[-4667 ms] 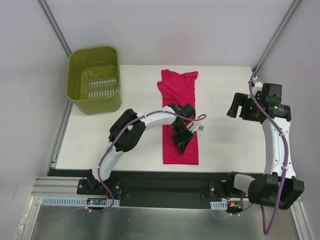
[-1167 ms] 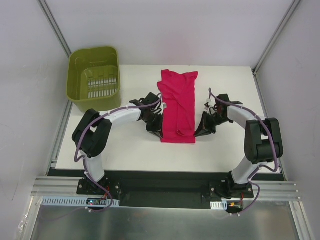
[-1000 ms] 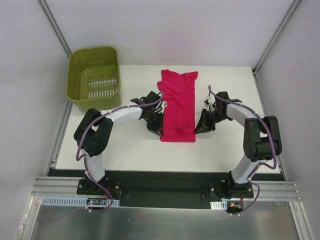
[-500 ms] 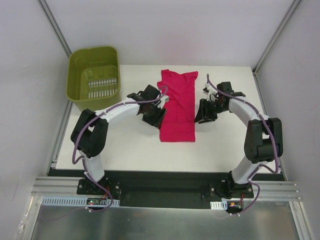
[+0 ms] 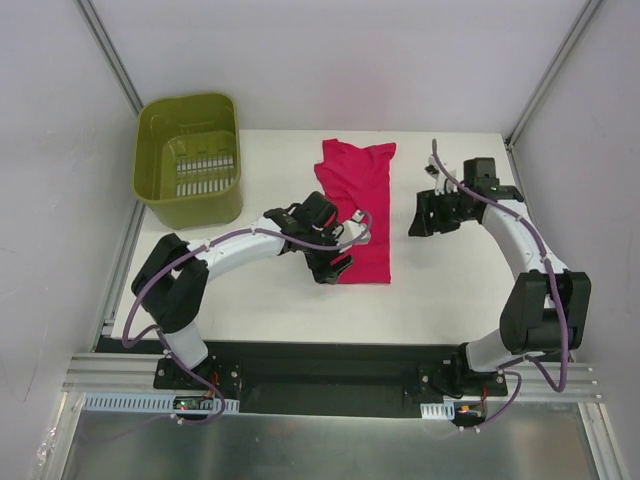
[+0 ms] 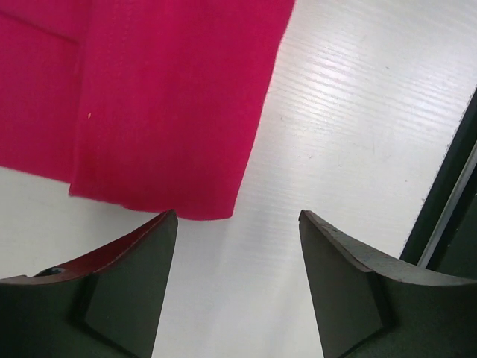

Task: Roll the t-shirts
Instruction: Roll the T-shirt to the center of the board.

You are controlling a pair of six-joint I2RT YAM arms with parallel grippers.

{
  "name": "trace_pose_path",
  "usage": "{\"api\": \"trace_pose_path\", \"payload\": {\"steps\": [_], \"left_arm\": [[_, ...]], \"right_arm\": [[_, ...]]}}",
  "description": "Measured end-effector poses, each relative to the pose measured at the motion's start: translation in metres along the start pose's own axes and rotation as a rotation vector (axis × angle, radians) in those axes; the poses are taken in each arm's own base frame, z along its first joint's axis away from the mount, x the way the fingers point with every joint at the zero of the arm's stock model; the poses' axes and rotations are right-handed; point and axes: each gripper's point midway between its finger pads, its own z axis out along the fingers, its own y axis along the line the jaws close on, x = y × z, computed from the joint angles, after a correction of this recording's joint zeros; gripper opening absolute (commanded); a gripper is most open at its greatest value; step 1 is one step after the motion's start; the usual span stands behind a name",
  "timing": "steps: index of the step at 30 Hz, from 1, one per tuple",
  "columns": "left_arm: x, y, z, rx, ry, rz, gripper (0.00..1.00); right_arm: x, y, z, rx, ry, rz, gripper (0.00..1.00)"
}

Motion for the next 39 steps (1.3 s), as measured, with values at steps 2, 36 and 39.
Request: {"api": "trace_pose_path", "payload": {"steps": [2, 36, 39], "left_arm": [[0.002, -0.005, 0.004, 0.014, -0.005, 0.081, 0.68], [0.013, -0.002, 0.062, 0.108, 0.043, 0.235, 0.0], [0.009, 0.001, 0.056, 0.193, 0.035, 0.106, 0.0]], "right_arm": [[-0.007, -0.017, -0.012, 0.053, -0.04, 0.006, 0.74], [0.047, 0.007, -0.036, 0.23, -0.213, -0.751, 0.76], [0.066, 0.026, -0.02, 0.153, -0.194, -0.904, 0.76]]}}
